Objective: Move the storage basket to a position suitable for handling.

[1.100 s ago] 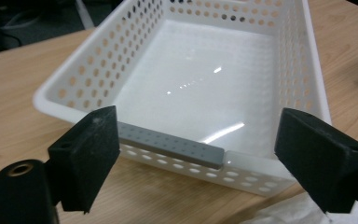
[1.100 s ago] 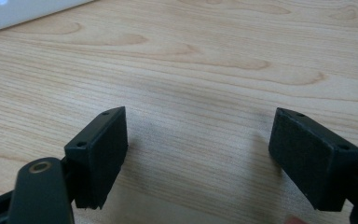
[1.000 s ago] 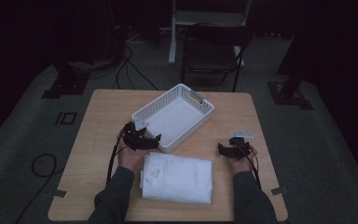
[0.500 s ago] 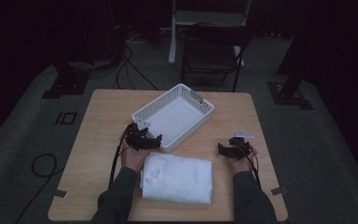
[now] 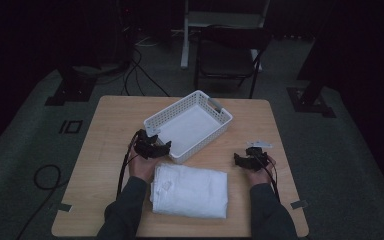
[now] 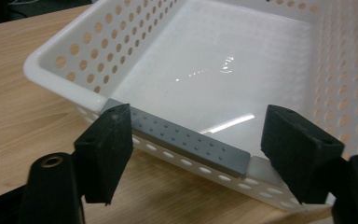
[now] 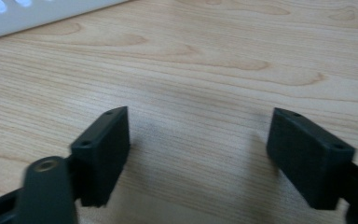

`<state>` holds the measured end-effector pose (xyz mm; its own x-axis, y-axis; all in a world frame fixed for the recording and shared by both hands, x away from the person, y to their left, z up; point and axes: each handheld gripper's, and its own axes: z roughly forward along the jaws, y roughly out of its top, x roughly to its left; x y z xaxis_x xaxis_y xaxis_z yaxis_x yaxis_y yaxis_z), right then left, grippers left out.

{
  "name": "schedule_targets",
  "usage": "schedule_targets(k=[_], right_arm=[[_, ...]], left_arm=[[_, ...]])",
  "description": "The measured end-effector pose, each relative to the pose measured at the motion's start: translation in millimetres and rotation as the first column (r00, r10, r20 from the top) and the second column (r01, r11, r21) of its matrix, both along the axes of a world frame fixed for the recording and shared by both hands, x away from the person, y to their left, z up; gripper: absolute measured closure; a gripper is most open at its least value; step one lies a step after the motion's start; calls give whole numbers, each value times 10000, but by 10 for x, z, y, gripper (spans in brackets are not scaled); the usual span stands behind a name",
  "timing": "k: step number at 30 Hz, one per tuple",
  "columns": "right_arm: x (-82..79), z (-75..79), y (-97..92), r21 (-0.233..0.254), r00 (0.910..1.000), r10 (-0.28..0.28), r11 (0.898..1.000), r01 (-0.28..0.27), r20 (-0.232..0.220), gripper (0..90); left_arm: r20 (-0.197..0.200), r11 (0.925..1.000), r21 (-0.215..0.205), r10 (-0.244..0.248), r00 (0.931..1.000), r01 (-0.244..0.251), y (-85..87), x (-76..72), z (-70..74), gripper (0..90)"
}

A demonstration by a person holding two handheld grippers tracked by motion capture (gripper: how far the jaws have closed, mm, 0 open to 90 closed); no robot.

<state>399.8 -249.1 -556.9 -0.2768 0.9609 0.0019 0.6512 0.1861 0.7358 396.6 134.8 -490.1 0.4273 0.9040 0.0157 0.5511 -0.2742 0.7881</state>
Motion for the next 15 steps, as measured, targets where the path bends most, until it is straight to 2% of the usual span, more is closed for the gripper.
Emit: schedule_targets(k=[1,2,6,11,15], right_arm=[[-1,6,-1,0,10000,-2,10000,2,-18,277],[-6,17,-7,-22,10000,-30,10000,30,-28,319],[-22,52,-19,397,10000,-18,9992,17,16,347],[-50,114,-6,424,9995,50,9991,-63,311,375],[-59,173,-8,999,9992,173,9948,-207,353,420]], left_arm=[[21,10000,48,50,10000,-50,15,17,8,288],[86,9999,122,74,9999,-75,26,26,10,347],[131,10000,15,1,9999,-2,74,57,2,384],[238,9999,-81,66,9997,-64,109,97,-9,442],[62,9999,21,112,9999,-112,110,160,16,491]])
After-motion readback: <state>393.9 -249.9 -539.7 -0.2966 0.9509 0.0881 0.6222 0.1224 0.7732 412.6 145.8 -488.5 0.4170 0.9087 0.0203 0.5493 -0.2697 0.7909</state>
